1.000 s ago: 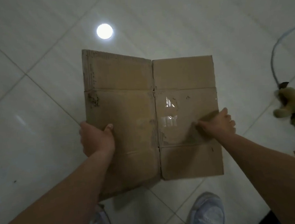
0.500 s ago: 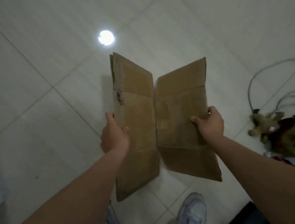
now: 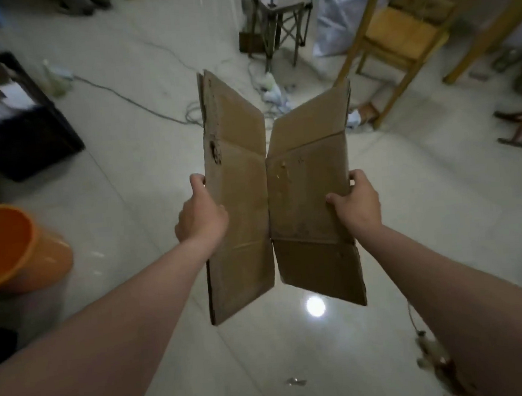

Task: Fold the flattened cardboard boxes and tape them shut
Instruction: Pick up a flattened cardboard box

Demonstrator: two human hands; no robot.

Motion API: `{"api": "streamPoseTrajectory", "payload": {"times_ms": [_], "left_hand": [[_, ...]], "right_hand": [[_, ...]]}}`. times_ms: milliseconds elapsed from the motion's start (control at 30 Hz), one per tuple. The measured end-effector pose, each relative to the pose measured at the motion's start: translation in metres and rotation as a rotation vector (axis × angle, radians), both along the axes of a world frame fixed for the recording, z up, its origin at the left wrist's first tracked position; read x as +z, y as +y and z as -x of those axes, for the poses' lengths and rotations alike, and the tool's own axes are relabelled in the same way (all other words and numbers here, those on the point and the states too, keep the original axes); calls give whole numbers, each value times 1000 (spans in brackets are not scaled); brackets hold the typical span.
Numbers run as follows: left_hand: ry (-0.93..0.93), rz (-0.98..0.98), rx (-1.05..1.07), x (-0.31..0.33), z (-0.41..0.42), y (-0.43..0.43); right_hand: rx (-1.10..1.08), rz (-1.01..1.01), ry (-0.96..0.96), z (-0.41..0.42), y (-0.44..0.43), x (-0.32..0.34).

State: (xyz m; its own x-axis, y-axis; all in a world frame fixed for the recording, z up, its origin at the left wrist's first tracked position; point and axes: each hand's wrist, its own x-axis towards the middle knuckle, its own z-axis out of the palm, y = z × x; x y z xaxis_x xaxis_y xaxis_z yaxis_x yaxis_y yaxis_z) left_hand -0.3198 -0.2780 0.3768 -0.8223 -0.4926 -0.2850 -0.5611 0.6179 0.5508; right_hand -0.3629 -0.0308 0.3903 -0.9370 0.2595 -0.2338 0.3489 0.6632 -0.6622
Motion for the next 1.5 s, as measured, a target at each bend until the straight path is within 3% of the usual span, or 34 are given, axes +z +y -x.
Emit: {"api": "streamPoseTrajectory", "payload": {"times_ms": [233, 400, 533, 833, 1500], "left_hand": [[232, -18, 49, 186, 75, -68], [299, 8, 61, 245, 150, -88], [308, 32, 54, 278, 237, -107], [340, 32, 58, 326, 422, -210], [368, 29, -21, 338, 871, -517]], "right_hand": [[-18, 117, 233, 76, -50, 196], [-70, 210, 330, 143, -63, 250], [-87, 262, 302, 237, -88, 271], [-3, 247, 268, 438, -173, 315], [-39, 158, 290, 870, -464, 336]]}}
